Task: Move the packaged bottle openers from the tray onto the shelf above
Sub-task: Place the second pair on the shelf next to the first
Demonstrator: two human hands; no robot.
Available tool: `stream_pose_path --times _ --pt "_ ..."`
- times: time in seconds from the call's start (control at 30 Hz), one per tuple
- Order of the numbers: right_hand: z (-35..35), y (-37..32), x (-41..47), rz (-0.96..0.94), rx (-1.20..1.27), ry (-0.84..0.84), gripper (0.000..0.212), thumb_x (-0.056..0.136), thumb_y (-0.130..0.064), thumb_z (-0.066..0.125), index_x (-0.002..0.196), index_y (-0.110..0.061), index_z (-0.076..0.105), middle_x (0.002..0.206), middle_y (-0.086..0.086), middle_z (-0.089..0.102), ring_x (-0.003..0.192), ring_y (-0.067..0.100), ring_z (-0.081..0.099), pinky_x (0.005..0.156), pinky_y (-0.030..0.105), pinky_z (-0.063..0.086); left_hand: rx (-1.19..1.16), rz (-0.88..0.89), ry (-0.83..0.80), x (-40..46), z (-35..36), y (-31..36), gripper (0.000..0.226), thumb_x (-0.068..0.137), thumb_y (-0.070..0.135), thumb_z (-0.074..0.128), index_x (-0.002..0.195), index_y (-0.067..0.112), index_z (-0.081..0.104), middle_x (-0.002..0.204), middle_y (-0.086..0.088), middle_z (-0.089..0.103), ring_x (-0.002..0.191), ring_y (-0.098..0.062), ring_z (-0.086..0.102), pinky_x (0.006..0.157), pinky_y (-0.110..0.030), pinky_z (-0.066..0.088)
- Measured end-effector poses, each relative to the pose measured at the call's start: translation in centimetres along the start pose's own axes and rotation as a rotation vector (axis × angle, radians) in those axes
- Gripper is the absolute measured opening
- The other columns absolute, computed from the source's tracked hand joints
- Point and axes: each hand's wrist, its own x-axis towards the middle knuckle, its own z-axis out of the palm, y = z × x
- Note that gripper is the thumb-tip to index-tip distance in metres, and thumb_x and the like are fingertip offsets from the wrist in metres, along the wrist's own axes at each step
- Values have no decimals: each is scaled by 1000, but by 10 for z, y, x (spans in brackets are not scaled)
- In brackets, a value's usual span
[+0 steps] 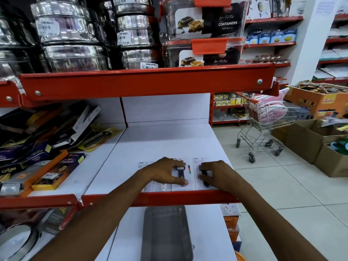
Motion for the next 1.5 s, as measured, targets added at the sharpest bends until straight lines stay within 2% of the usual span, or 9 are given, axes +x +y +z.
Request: stream_pose_path --times 0.13,0.33,0.6,0.77,0.97,1.07,1.2,1.37,1.5 --pt "-1 1 -2 -23 -14 -5 37 89 -42 59 120 -22 63 125 3 67 106 23 63 91 34 51 16 31 3 -1 3 6 83 77 68 66 146 30 40 155 5 39 142 -21 36 115 -44 34" --pt "1 1 -6 -11 -7 -29 45 89 -44 58 128 -24 58 139 -3 57 122 20 55 104 34 42 40 47 -5 -5 3 7 86 72 73 66 145 31 42 154 6 42 140 -21 39 114 -46 35" --pt "3 1 -8 -28 -7 -13 41 89 -41 59 125 -21 61 135 -1 61 120 20 57 103 35 45 34 41 19 -9 7 8 83 76 71 63 145 33 40 155 5 39 141 -23 37 114 -48 35" --pt "4 -2 -10 0 65 57 45 90 -44 57 129 -22 57 136 0 60 121 20 57 104 36 44 -97 25 92 -20 -10 -8 75 85 60 62 149 31 35 160 2 28 143 -21 35 107 -27 33" --pt "16 -28 -3 19 144 50 52 91 -46 55 137 -23 47 147 1 47 132 23 47 111 41 39 -13 -92 25 -38 -24 -56 88 75 65 70 149 33 35 161 5 26 149 -18 20 119 -41 24" --pt "23 -34 2 39 141 30 48 91 -40 56 135 -20 50 142 4 53 127 25 52 109 38 41 -54 -64 -40 -41 -17 -65 91 70 68 72 147 35 37 161 5 25 150 -17 18 119 -38 27" --pt "27 -33 4 51 155 -6 40 91 -40 55 127 -20 58 131 4 63 112 23 62 101 35 47 -74 -67 -16 -40 -11 -70 96 63 76 70 146 40 37 162 4 23 148 -22 24 117 -41 29" --pt "26 -34 2 30 185 8 39 91 -38 57 125 -19 60 130 4 64 113 24 62 103 40 48 -38 -62 -16 -38 -11 -73 100 59 82 66 146 40 36 162 4 24 148 -23 24 119 -46 26" --pt "26 -32 1 33 181 16 39 90 -41 56 122 -21 62 127 4 66 111 23 63 100 37 49 -13 -46 -12 -37 -12 -74 90 66 74 70 144 43 37 161 5 25 149 -21 21 119 -45 20"
